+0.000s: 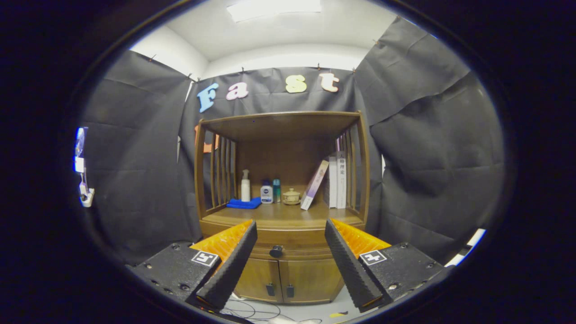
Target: Pull open the drawer, take out the items inside it, and place them on the countertop above the cabinet.
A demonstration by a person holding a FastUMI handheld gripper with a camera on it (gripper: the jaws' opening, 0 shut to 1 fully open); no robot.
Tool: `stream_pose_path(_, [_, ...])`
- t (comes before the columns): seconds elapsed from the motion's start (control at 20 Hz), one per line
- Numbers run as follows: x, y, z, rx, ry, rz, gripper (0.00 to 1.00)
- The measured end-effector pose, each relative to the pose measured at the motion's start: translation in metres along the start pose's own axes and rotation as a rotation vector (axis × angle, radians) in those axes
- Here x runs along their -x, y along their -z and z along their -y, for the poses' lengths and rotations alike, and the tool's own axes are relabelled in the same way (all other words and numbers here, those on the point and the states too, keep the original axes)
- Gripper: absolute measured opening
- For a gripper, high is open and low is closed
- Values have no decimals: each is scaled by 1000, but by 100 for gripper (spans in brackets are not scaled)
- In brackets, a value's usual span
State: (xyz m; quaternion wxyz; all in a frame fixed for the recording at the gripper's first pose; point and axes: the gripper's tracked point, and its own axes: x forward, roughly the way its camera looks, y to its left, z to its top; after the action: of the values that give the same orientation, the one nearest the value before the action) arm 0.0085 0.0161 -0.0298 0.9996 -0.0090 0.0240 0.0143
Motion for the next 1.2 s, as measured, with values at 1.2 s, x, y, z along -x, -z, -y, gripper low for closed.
stream_pose_path(1.2, [-158, 172, -27, 37, 22, -193, 99])
